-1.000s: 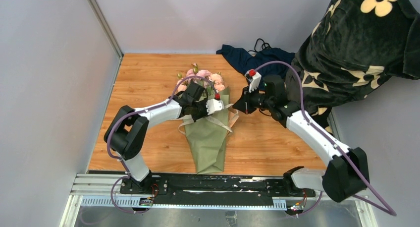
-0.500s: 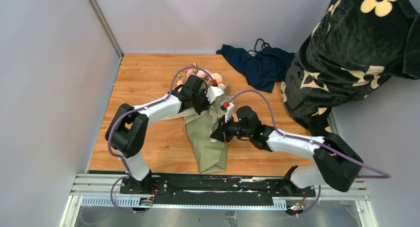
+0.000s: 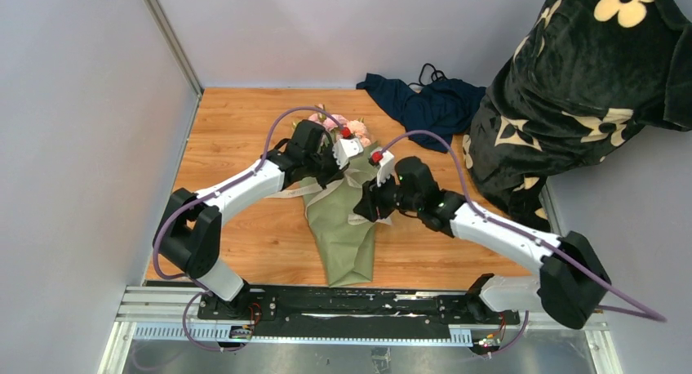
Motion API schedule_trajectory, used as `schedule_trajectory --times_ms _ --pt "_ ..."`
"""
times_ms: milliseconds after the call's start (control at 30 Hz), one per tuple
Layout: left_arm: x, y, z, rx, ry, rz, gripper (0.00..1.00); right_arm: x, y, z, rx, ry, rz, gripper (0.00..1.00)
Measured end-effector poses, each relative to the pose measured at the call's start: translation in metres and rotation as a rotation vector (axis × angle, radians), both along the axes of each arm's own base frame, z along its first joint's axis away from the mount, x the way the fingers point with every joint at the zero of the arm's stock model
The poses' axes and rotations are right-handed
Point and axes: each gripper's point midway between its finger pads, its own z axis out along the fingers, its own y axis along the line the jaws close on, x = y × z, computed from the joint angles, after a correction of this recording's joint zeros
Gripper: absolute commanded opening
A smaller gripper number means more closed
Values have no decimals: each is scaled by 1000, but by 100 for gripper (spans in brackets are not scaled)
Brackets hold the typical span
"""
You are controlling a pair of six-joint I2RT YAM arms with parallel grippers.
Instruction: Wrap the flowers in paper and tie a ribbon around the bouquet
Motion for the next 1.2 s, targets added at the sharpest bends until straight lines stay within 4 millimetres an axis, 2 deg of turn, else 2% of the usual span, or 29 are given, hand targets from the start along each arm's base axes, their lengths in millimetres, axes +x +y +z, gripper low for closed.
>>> schedule_trajectory --times_ms 133,200,267,333,433,533,633,733,800,867,967,1033,1100,1200 --pt "-4 3 -7 19 12 -8 0 -1 -10 48 12 -71 122 47" --pt "-3 4 -8 26 6 -8 0 4 -24 60 23 -80 138 42" --pt "-2 5 -8 30 -2 -5 0 12 -37 62 33 -65 120 39" --pt "1 6 -7 32 -13 4 0 19 -44 57 41 -33 92 39" --pt "6 6 -7 33 -24 18 0 18 -37 47 73 25 111 40" --pt "8 6 -10 38 -24 27 0 1 -24 26 85 59 153 37" --pt "9 6 -10 39 -23 31 0 -19 -12 7 66 66 190 27" --pt "11 4 -5 30 -27 35 0 -25 2 -8 44 47 193 19" --pt "13 2 0 20 -32 36 0 -20 9 -19 30 43 172 19" --pt "11 1 4 8 -30 35 0 -8 13 -38 8 57 109 19" --pt "6 0 9 -4 -22 23 0 9 8 -67 -49 85 5 19" --pt "-1 1 13 -11 -16 10 0 15 3 -78 -77 104 -44 20" --pt "-10 4 14 -11 -10 -3 0 19 1 -75 -76 92 -65 22" --pt "-28 5 9 2 1 -43 0 19 1 -48 -40 26 -42 26"
